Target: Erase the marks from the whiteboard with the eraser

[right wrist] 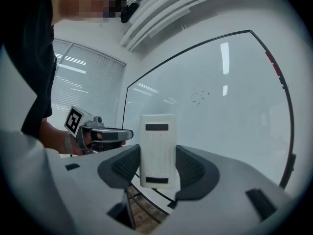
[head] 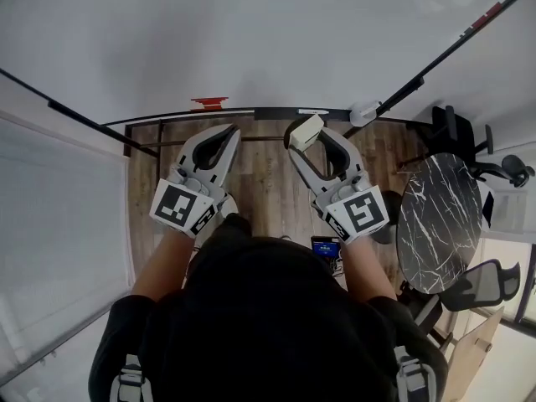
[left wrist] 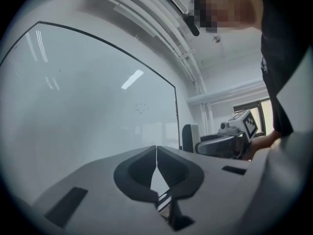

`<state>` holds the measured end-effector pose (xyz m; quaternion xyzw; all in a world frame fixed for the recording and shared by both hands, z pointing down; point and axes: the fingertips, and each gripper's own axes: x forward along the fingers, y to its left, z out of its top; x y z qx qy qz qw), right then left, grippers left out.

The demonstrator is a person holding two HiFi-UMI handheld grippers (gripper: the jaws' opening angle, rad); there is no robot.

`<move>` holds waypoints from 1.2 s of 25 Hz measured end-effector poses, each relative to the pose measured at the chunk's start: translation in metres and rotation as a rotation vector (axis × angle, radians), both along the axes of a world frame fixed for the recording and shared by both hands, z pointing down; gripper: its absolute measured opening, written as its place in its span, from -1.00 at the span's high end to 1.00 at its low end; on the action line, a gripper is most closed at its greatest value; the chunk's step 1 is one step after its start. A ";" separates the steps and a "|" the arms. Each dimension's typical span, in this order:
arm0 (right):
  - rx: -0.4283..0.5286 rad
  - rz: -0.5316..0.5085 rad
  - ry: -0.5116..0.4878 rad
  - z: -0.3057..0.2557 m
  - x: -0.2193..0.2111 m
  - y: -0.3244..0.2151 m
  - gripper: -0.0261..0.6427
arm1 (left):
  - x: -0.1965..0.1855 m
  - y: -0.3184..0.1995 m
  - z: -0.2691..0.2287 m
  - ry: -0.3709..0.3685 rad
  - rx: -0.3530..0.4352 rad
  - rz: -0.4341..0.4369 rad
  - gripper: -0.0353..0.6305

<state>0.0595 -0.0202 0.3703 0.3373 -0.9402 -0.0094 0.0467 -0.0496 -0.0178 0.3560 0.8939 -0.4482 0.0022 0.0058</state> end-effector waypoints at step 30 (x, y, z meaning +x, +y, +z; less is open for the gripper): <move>0.207 0.436 0.073 -0.109 -0.055 -0.165 0.25 | -0.073 -0.157 -0.070 0.020 0.097 0.262 0.87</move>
